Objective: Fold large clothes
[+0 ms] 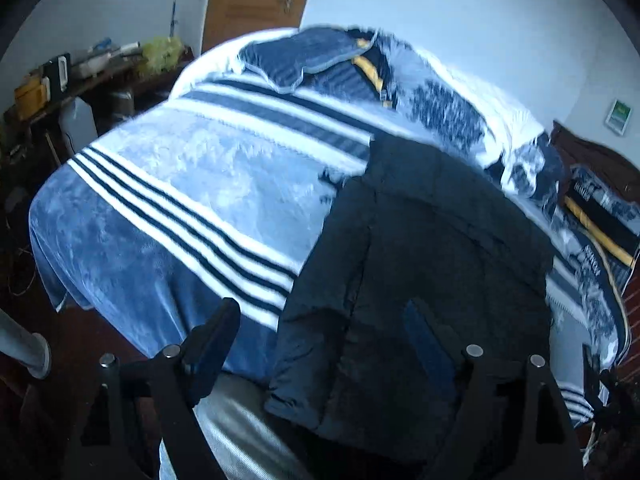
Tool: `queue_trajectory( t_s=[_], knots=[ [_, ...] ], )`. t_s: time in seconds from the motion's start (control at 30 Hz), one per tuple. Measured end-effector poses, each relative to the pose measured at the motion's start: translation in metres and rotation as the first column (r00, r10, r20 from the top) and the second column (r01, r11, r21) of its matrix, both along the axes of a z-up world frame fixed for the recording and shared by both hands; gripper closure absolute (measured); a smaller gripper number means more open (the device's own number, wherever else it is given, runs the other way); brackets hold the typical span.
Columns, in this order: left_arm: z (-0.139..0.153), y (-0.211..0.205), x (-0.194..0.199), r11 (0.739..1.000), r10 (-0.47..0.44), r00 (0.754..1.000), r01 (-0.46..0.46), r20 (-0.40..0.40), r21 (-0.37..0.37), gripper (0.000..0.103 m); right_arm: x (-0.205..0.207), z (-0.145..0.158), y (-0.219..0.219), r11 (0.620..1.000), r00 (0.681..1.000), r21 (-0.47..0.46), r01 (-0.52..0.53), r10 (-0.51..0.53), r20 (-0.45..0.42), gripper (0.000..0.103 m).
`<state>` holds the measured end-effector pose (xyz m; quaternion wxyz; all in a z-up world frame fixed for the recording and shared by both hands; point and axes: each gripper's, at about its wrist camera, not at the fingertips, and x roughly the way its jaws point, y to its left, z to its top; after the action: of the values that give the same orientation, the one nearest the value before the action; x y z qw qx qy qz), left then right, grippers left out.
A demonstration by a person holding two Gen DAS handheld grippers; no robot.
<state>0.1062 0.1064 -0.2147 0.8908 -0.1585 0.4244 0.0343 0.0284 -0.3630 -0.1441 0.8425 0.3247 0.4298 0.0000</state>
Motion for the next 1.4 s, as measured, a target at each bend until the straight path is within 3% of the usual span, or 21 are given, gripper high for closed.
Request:
queue_trajectory(
  t_s=[0.3,0.37,0.6,0.67,0.73,0.8,0.87,0.93,1.07,1.27,1.4],
  knots=[
    [-0.071,-0.019,0.010,0.997,-0.077,0.981,0.078,-0.178,0.001,0.018,-0.019,-0.076,0.003,0.999,0.987,-0.041,-0.020,0.013,-0.159,0.024],
    [-0.082,-0.026,0.013,0.994,-0.100,0.974,0.105,-0.202,0.013,0.018,-0.015,-0.089,0.004,0.999,0.975,-0.043,-0.030,0.020,-0.222,0.032],
    [-0.111,-0.033,0.021,0.993,-0.115,0.960,0.121,-0.255,0.009,0.021,0.005,-0.124,0.019,0.990,0.930,-0.033,-0.139,0.119,-0.348,0.042],
    [-0.119,-0.034,0.025,0.992,-0.114,0.954,0.122,-0.277,0.012,0.033,0.011,-0.134,0.025,0.985,0.912,-0.042,-0.168,0.139,-0.386,0.058],
    [-0.128,-0.034,0.028,0.992,-0.123,0.943,0.126,-0.308,-0.009,0.046,0.016,-0.142,0.026,0.983,0.901,-0.021,-0.181,0.157,-0.404,0.067],
    [-0.130,-0.033,0.028,0.992,-0.126,0.941,0.119,-0.315,-0.042,0.062,0.018,-0.145,0.025,0.984,0.899,-0.009,-0.180,0.161,-0.407,0.089],
    [-0.126,-0.033,0.023,0.990,-0.140,0.946,0.125,-0.294,-0.070,0.095,0.016,-0.139,0.021,0.987,0.914,0.004,-0.160,0.150,-0.377,0.098],
    [-0.114,-0.029,0.014,0.988,-0.138,0.950,0.113,-0.280,-0.104,0.098,0.007,-0.121,0.009,0.991,0.945,0.049,-0.121,0.130,-0.301,0.100],
    [-0.080,-0.026,-0.010,0.980,-0.169,0.961,0.140,-0.219,-0.142,0.100,-0.015,-0.083,-0.018,0.993,0.970,0.067,-0.097,0.110,-0.219,0.101],
    [-0.044,-0.033,-0.050,0.964,-0.211,0.961,0.174,-0.178,-0.202,0.100,-0.041,-0.024,-0.034,0.993,0.984,0.050,-0.104,0.110,-0.137,0.101],
    [-0.026,-0.029,-0.073,0.950,-0.224,0.964,0.184,-0.141,-0.250,0.101,-0.038,0.003,-0.039,0.992,0.988,0.059,-0.116,0.121,-0.097,0.102]
  ],
)
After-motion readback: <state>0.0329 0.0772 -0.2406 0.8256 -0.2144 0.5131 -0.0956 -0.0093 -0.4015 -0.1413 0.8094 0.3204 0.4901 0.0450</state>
